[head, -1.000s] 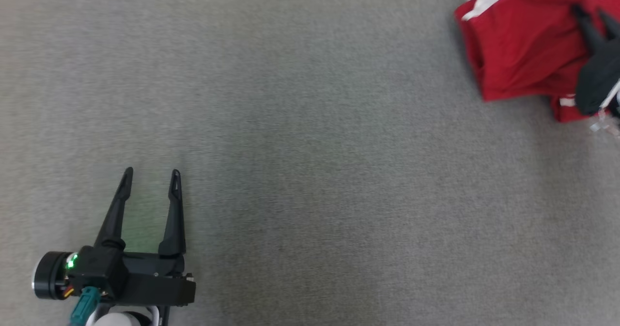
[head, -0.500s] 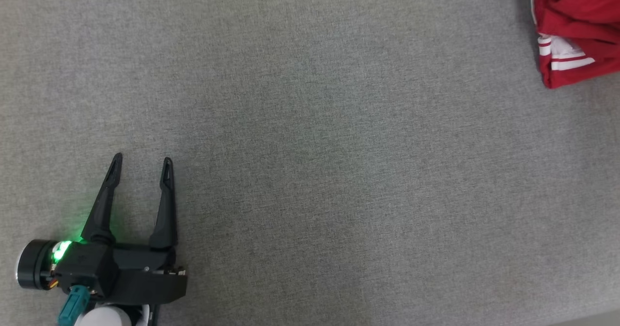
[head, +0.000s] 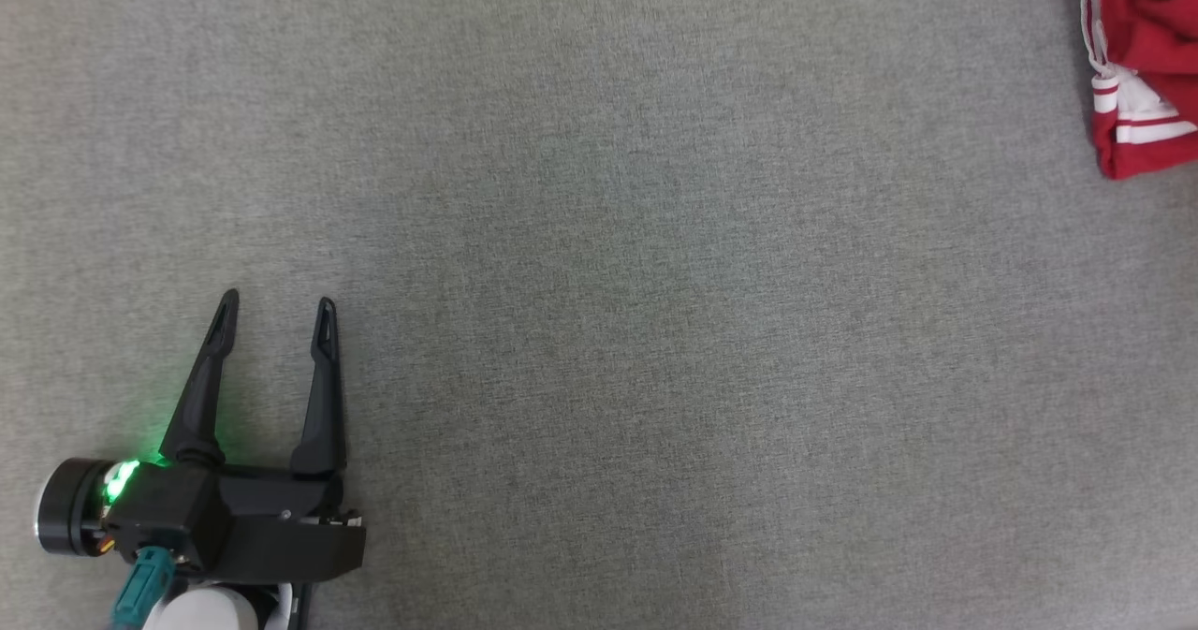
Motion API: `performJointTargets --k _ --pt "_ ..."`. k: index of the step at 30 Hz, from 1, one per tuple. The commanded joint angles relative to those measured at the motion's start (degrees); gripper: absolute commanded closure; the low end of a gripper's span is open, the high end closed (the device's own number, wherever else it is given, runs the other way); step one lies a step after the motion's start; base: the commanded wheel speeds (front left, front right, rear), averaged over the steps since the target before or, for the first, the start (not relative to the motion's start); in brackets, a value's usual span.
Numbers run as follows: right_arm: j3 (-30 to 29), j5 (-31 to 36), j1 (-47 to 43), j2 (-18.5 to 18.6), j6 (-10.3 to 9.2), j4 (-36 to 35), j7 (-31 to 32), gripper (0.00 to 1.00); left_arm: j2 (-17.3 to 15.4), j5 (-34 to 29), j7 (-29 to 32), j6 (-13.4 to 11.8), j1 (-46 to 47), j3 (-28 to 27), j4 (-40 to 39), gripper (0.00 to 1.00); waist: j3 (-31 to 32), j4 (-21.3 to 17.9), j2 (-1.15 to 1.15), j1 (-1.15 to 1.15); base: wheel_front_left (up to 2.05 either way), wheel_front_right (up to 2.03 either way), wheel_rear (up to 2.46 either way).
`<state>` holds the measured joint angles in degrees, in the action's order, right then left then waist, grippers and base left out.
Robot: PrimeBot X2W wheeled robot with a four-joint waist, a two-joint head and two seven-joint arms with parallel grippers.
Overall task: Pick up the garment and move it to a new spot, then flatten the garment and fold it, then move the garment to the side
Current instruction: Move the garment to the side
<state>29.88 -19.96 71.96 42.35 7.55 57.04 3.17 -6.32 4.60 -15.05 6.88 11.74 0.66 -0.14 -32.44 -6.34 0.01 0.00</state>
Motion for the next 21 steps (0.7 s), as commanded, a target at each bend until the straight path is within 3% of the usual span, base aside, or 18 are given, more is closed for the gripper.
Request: performJointTargets --k 1,13,21 --pt "-0.8 1.3 1.2 -0.3 -0.17 1.0 -1.3 0.00 0.2 0.4 -0.2 -0.2 0.0 -0.3 0.6 0.00 0.9 0.2 -0.01 0.00 0.00 0.00 0.00" --pt "-4.4 -1.1 -4.5 -10.2 -0.17 -0.4 -15.6 0.00 1.7 1.7 -0.2 -1.0 -5.1 -2.0 3.3 0.00 13.9 2.1 -0.01 0.00 0.00 0.00 0.00" --pt "-6.0 -3.0 -14.0 -15.2 -0.17 -6.3 -18.2 0.00 2.1 2.5 -0.2 -1.2 -8.5 -3.4 4.4 0.00 21.0 3.7 -0.01 0.00 0.00 0.00 0.00"
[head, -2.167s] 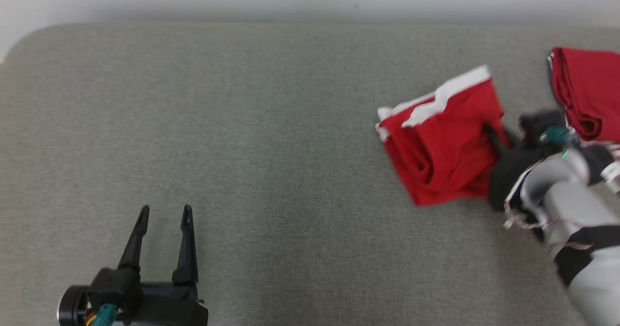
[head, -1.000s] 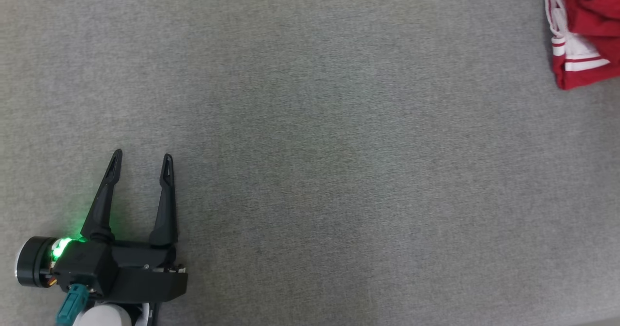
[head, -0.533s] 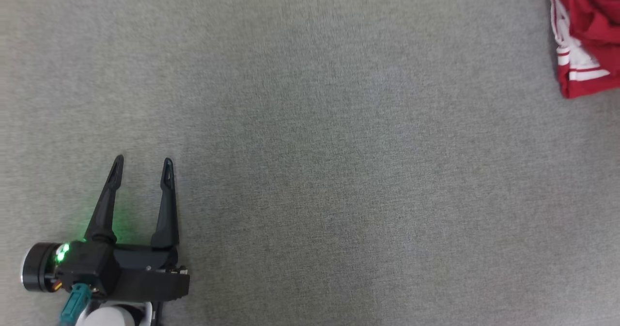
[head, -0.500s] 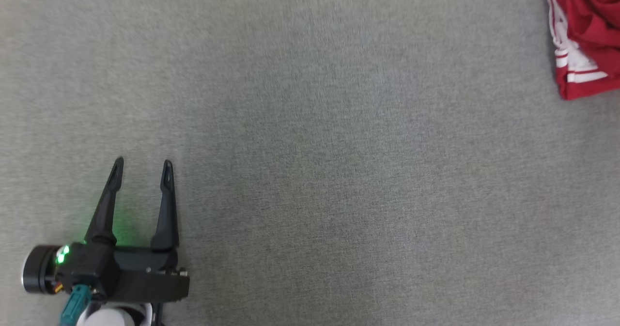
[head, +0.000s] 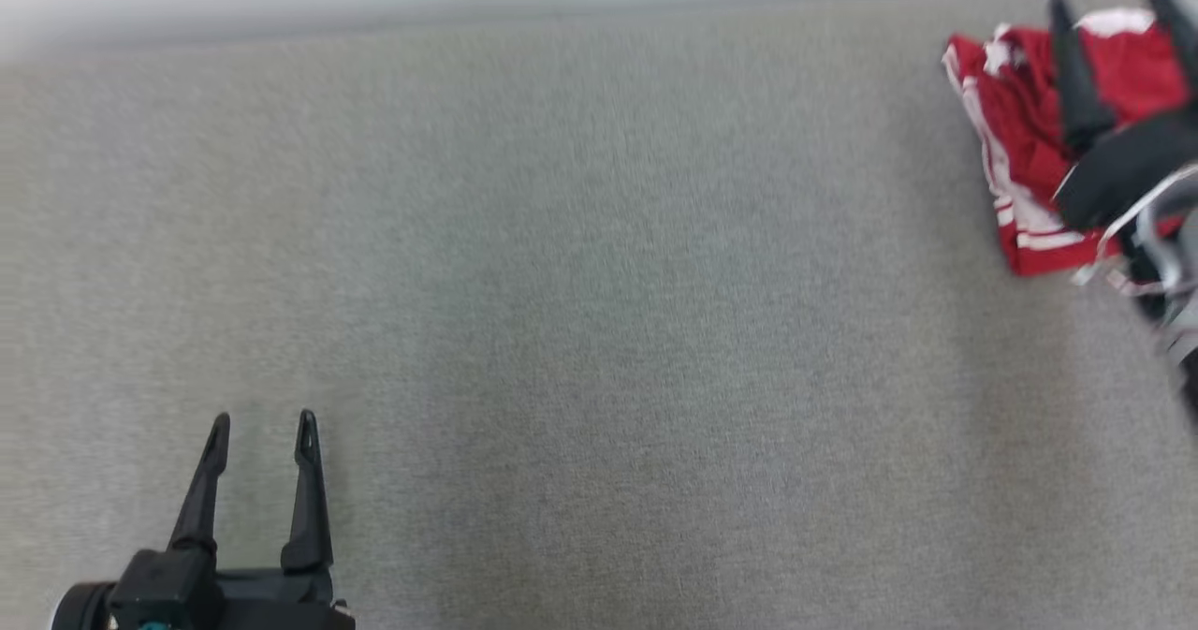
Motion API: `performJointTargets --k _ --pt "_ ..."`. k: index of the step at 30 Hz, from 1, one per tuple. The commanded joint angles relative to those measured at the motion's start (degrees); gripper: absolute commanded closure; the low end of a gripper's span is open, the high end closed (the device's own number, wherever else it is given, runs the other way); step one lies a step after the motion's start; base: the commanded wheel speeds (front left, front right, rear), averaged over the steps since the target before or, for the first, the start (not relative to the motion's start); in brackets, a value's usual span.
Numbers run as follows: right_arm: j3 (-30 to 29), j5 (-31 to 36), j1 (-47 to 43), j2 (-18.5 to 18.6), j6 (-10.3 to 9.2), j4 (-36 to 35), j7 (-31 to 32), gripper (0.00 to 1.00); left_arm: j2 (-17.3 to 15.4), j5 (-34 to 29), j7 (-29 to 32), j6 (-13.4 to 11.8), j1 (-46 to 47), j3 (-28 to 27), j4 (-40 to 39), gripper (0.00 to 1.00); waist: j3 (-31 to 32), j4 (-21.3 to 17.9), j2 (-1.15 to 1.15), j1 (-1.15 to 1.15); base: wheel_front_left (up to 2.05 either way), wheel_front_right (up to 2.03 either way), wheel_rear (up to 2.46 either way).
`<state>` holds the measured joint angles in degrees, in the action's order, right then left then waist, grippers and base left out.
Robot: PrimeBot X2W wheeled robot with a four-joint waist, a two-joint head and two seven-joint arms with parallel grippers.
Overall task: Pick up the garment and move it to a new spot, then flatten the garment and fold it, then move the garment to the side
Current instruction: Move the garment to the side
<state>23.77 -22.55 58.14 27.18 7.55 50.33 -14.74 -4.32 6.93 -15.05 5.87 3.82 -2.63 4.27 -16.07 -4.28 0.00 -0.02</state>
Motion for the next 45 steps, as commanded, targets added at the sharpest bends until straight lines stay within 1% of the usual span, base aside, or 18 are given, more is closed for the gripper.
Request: performJointTargets --k 1,9,14,22,28,31,37,45 --pt "-0.5 -0.4 -1.9 -0.6 -0.17 -0.6 -0.4 0.00 0.2 0.3 -0.2 -0.2 -0.9 -0.3 0.2 0.00 5.5 1.9 0.00 0.02 0.00 0.00 0.00" --pt "-7.4 1.4 -18.0 -6.1 -0.17 -11.9 -0.4 0.00 0.3 0.7 -0.2 -0.1 -3.3 -1.6 1.6 0.00 10.7 3.1 0.00 0.02 0.00 0.00 0.00" --pt "-9.7 2.0 -27.4 -9.0 -0.17 -18.0 -0.5 0.00 0.5 0.6 -0.2 -0.3 -4.6 -1.7 2.0 0.00 13.4 3.4 0.00 0.02 0.00 0.00 0.00" --pt "-13.6 3.2 -39.6 -12.6 -0.17 -25.9 -0.3 0.00 0.8 0.7 -0.2 -0.3 -5.6 -1.5 3.0 0.00 15.7 3.3 0.00 0.02 0.00 0.00 0.00" --pt "-17.2 4.3 -48.0 -15.4 -0.17 -32.0 1.1 0.00 1.0 1.0 -0.2 -0.2 -6.2 -1.5 3.2 0.00 16.2 2.9 0.00 0.02 0.00 0.00 0.00" --pt "-19.1 5.3 -51.8 -17.2 -0.17 -34.8 1.8 0.00 1.1 1.0 -0.2 -0.2 -6.2 -1.6 3.3 0.00 16.4 2.7 0.00 0.02 0.00 0.00 0.00" --pt "-20.3 7.4 -56.8 -19.8 -0.17 -38.9 3.2 0.00 1.1 1.1 -0.2 -0.2 -6.1 -1.4 3.5 0.00 16.5 2.4 0.00 0.02 0.00 0.00 0.00" --pt "-21.5 8.0 -59.4 -22.1 -0.17 -40.7 3.4 0.00 1.2 1.4 -0.2 -0.5 -6.2 -1.0 4.2 0.00 16.7 3.2 0.00 0.02 0.00 0.00 0.00"
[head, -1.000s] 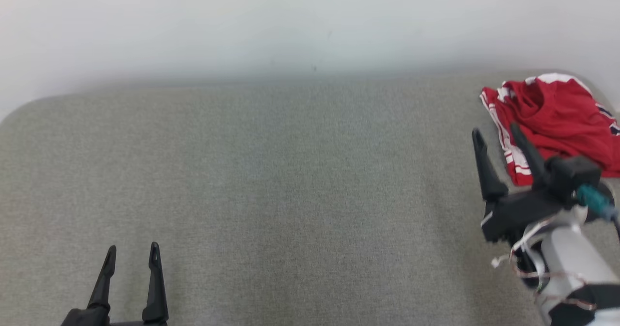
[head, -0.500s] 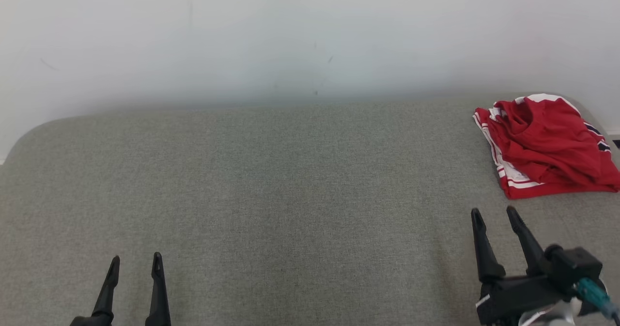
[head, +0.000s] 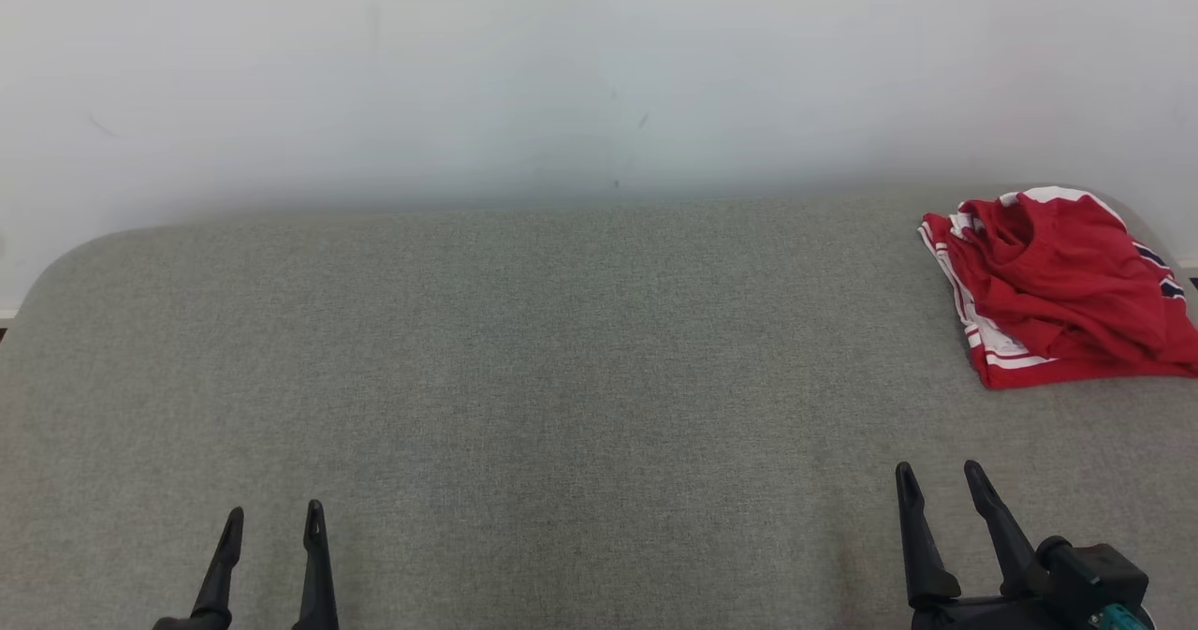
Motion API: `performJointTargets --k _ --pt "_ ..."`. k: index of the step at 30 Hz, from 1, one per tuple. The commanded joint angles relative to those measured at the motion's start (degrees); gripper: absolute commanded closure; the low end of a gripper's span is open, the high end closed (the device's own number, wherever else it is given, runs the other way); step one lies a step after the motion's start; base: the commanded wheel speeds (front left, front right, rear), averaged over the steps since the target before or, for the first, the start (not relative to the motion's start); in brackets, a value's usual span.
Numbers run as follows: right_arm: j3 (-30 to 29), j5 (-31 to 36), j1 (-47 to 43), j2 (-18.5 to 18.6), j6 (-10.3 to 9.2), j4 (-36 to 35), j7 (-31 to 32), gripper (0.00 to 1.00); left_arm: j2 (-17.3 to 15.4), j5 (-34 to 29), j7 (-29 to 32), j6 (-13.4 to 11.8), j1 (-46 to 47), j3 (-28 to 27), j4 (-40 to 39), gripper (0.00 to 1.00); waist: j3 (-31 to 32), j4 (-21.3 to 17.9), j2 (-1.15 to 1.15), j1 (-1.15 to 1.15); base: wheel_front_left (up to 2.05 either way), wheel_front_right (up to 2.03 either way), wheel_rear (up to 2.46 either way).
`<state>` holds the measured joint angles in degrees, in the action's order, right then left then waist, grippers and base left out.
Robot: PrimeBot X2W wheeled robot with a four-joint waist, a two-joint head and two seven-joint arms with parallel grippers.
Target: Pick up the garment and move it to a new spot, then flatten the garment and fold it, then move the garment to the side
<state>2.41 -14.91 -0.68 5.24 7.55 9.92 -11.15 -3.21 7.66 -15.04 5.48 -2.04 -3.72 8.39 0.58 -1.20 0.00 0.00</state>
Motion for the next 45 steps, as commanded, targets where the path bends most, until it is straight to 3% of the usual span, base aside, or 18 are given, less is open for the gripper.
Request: performJointTargets --k 1,21,22,26,45 --pt "-0.3 0.6 -0.8 -0.4 -0.17 -0.4 -0.2 0.00 0.1 0.4 -0.2 -0.2 -0.5 0.2 0.4 0.00 0.1 0.2 0.00 0.00 0.00 0.00 0.00" --pt "0.1 1.3 -1.1 -1.8 -0.17 -0.6 -0.1 0.00 0.0 -0.1 -0.2 -0.7 -1.3 0.2 0.3 0.00 0.1 0.8 0.00 0.00 0.00 0.00 0.00" --pt "0.1 1.3 -0.7 -1.6 0.00 -0.6 0.0 1.00 0.0 -0.2 0.0 -0.7 -0.4 0.1 0.4 1.00 0.1 0.8 0.00 0.01 0.00 0.00 0.00" --pt "0.1 0.5 -1.2 -1.7 0.00 0.9 0.2 1.00 0.2 0.6 0.5 -0.7 -0.2 -0.1 2.4 1.00 0.1 0.8 0.00 0.01 0.00 0.00 0.00" --pt "-1.6 -18.2 0.8 -1.5 -0.02 1.6 3.9 1.00 0.2 20.4 5.4 0.0 1.9 -0.8 3.0 1.00 0.0 0.8 0.00 0.01 0.00 0.00 0.00"
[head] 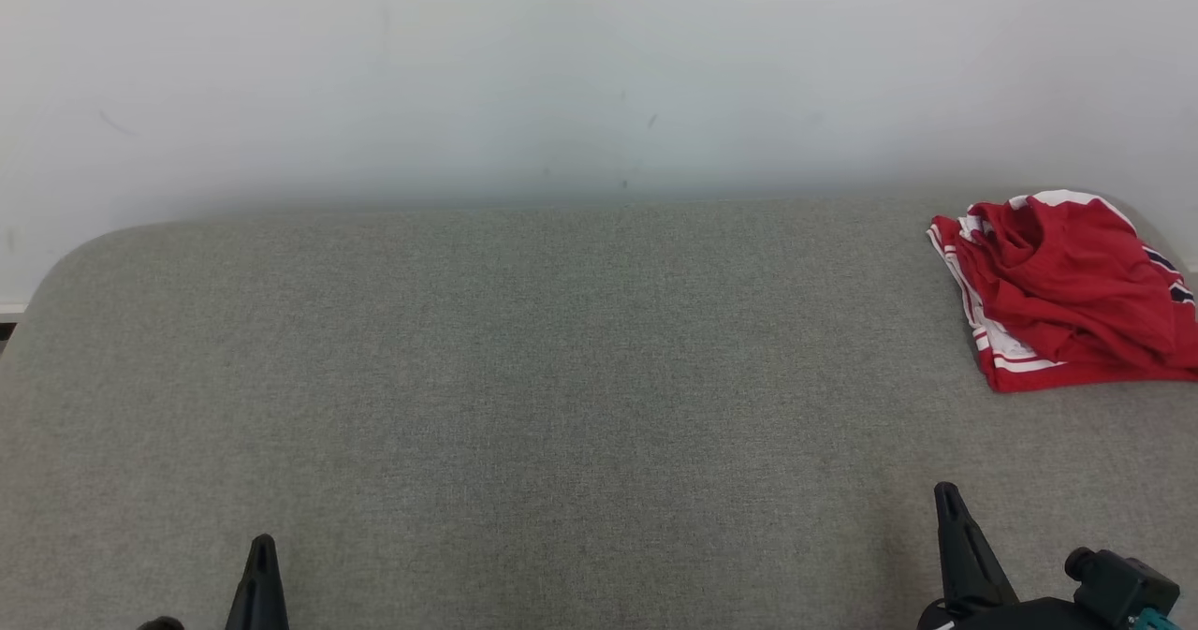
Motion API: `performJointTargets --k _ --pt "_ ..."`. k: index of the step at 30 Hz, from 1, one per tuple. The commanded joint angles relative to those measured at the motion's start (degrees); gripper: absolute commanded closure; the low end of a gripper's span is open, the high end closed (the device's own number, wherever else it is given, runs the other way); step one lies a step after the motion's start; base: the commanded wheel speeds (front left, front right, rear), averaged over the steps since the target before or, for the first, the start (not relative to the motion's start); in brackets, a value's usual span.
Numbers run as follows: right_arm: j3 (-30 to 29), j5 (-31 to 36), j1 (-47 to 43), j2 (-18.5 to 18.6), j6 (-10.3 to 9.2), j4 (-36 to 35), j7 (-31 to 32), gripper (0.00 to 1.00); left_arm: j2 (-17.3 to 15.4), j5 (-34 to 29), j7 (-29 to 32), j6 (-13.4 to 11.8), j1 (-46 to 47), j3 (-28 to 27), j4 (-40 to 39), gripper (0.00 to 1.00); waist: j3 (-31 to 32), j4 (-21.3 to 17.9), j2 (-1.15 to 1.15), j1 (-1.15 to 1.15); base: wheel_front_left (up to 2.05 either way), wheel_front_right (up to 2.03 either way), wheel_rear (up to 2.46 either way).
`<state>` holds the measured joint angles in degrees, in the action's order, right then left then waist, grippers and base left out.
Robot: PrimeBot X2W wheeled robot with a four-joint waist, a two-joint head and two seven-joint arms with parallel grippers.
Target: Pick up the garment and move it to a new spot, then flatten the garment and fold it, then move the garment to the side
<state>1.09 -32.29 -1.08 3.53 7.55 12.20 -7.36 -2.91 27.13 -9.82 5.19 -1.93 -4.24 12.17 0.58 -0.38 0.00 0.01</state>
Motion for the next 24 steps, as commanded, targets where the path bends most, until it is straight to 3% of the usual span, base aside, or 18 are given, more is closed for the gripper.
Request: performJointTargets --k 1,24 --pt "-0.4 -1.8 1.4 0.2 -0.02 -0.6 0.3 1.00 -0.1 1.9 0.5 0.3 1.8 -0.3 -0.7 1.00 0.0 0.0 0.00 0.00 0.00 0.00 0.00" --pt "-2.3 -20.3 3.3 0.3 -0.04 0.1 4.3 1.00 -0.1 21.7 5.4 0.9 4.0 -0.9 0.0 1.00 -0.2 0.1 0.00 0.00 0.00 0.00 0.00"
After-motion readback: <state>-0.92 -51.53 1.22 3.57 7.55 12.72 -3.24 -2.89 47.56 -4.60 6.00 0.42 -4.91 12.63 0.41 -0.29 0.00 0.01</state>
